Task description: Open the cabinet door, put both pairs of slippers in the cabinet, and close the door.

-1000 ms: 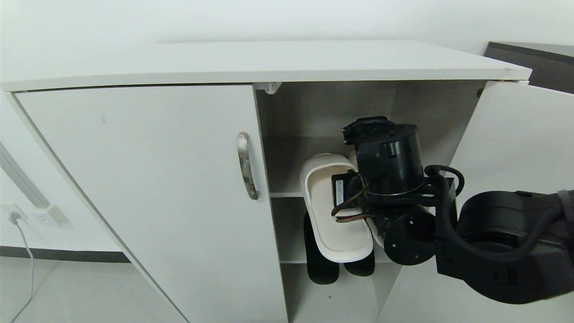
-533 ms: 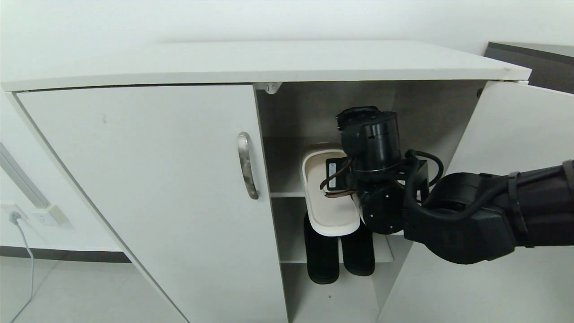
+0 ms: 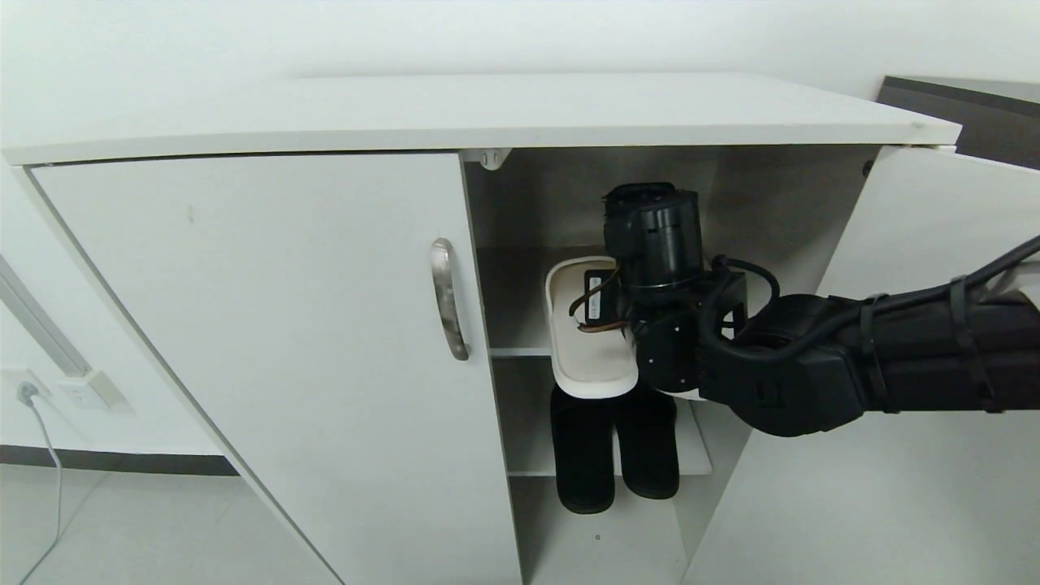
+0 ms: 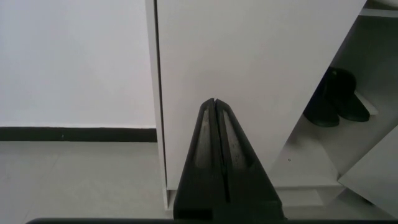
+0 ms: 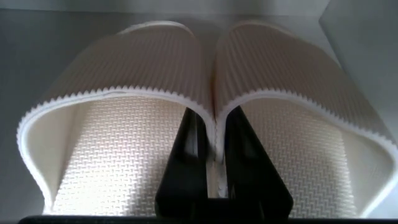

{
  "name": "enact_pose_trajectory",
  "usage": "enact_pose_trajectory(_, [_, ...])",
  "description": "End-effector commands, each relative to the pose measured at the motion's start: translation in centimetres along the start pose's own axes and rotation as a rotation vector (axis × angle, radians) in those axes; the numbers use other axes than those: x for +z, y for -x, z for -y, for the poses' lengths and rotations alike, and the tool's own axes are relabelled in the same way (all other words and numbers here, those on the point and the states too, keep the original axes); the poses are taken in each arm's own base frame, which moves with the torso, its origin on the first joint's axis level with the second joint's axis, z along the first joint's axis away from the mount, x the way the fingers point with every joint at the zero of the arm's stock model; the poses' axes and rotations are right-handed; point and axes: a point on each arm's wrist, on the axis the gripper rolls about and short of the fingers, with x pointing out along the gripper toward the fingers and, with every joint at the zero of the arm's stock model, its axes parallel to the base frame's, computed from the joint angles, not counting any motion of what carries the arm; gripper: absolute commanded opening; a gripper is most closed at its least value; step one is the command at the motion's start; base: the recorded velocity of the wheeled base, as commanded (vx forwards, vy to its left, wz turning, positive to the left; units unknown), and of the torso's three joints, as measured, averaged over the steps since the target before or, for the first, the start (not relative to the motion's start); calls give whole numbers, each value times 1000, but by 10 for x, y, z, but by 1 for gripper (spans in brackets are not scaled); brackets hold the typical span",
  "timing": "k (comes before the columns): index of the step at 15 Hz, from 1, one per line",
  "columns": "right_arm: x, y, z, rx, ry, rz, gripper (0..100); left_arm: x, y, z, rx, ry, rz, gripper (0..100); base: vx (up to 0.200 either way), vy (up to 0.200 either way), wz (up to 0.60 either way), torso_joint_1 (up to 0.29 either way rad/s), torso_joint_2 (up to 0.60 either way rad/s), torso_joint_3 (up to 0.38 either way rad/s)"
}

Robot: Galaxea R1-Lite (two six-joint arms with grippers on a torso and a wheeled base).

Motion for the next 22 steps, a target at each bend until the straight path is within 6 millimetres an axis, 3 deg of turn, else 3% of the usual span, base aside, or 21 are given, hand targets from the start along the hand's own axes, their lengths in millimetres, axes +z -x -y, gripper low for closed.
enact_pose_trajectory(1, [-2, -6, 0, -11, 1, -2, 0, 0, 0, 0, -1, 1, 0, 0, 0, 0, 0, 0, 0, 0])
enact_pose_trajectory(9, [-6, -15, -1, -23, 2, -5, 0, 0, 0, 0, 0, 1, 0, 0, 0, 0, 0, 0, 0, 0])
enact_pose_trajectory(10, [-6, -15, -1, -21, -2, -4, 100, 0, 0, 0, 0, 1, 2, 0, 0, 0, 0, 0, 0, 0])
enact_pose_trajectory(13, [-7, -12, 0, -20, 1, -9, 100, 0, 0, 0, 0, 1, 0, 0, 0, 0, 0, 0, 0, 0])
enact_pose_trajectory(16, [-8, 6, 8, -7, 22, -26, 100, 0, 0, 0, 0, 1, 0, 0, 0, 0, 0, 0, 0, 0])
enact_pose_trajectory(19, [2, 43, 17, 39, 23, -20, 100, 0, 0, 0, 0, 1, 0, 0, 0, 0, 0, 0, 0, 0])
enact_pose_trajectory(22, [-6, 93, 35, 126, 57, -45, 100, 0, 0, 0, 0, 1, 0, 0, 0, 0, 0, 0, 0, 0])
